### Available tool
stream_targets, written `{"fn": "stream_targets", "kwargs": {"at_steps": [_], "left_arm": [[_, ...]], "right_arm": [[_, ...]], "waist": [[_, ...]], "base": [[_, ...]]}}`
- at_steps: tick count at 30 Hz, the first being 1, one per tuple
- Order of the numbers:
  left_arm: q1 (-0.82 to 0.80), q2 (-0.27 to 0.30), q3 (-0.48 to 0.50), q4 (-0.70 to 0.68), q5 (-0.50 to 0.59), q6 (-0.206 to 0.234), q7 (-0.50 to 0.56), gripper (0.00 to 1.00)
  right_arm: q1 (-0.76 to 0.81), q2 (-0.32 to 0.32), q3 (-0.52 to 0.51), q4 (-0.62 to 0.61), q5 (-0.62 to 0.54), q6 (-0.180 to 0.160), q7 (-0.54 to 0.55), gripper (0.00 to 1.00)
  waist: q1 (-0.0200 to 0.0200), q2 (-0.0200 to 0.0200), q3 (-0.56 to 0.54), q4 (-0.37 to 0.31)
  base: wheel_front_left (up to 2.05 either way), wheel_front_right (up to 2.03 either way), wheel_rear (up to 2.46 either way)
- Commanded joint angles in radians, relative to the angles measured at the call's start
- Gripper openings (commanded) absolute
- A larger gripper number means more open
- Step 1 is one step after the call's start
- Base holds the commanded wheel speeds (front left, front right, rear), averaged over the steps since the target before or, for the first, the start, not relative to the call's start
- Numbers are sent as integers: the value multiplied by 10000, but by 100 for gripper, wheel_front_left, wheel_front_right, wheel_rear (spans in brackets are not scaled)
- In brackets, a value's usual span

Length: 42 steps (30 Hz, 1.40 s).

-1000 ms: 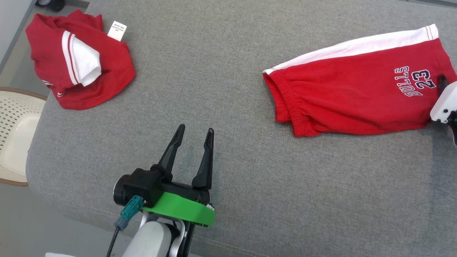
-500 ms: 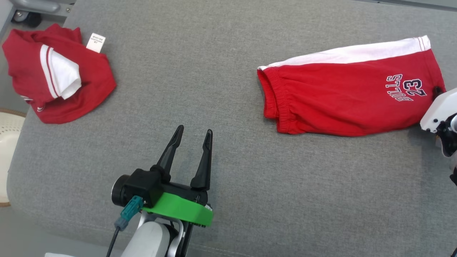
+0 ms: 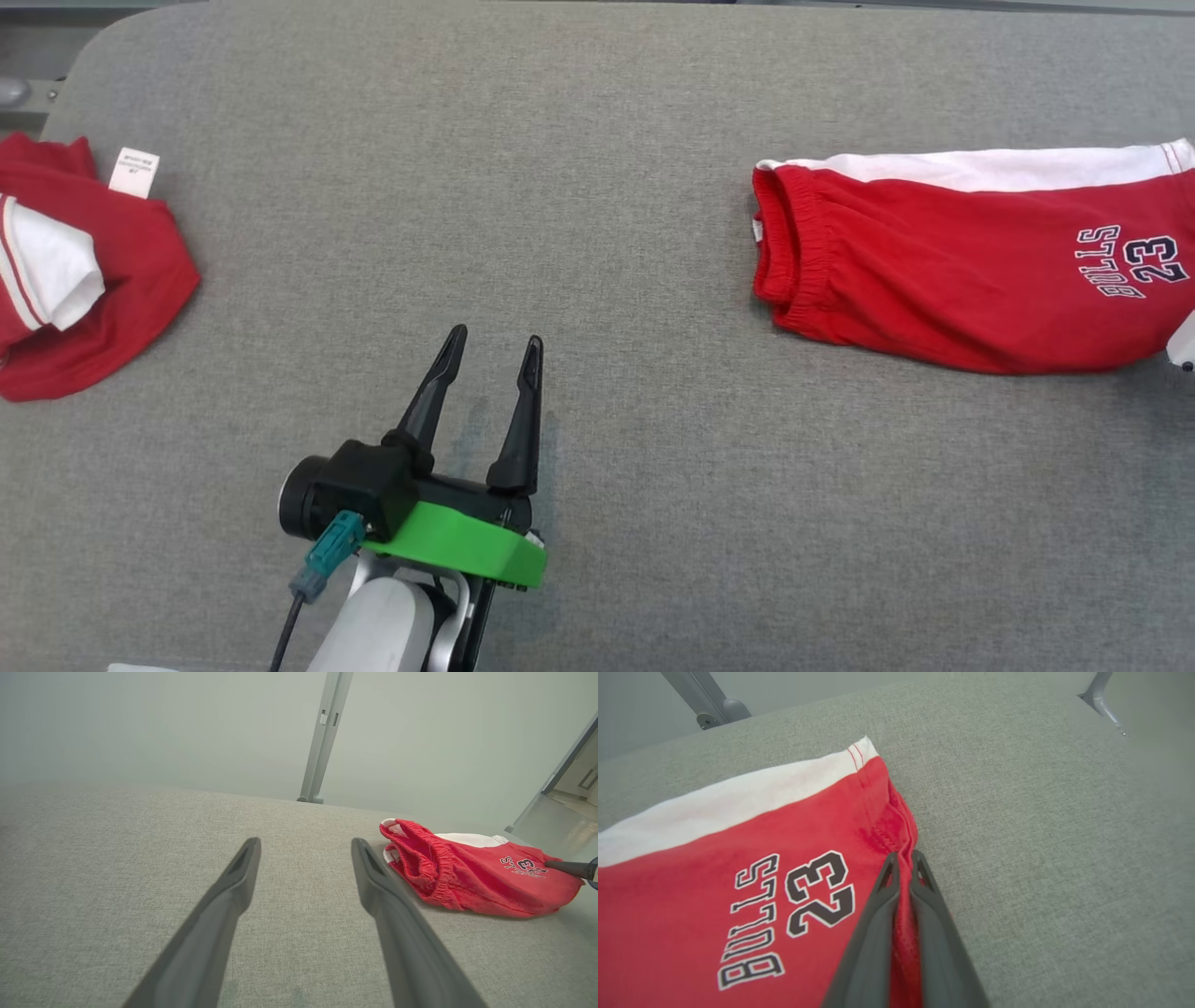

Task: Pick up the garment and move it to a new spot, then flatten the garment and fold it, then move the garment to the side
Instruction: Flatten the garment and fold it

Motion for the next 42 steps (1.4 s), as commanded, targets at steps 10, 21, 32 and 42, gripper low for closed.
{"fn": "stream_targets", "kwargs": {"at_steps": [10, 21, 32, 42], "left_arm": [[218, 28, 41, 129, -5, 11, -24, 100], [299, 30, -23, 81, -1201, 108, -24, 100], [111, 28, -192, 112, -1558, 208, -24, 100], [126, 28, -224, 163, -1660, 256, -24, 100]], "right_arm": [[-51, 467, 689, -1492, 127, -16, 202, 0], [414, 1066, 1740, -4666, 648, -14, 1438, 0], [1296, 1636, 1828, -6700, 325, -13, 2134, 0], [2232, 2003, 1929, -7860, -333, -13, 2810, 0]], "waist": [[0, 0, -327, -521], [0, 0, -566, -240], [0, 0, -481, 584], [0, 0, -549, 826]], "base": [[0, 0, 0], [0, 0, 0], [0, 0, 0], [0, 0, 0]]}}
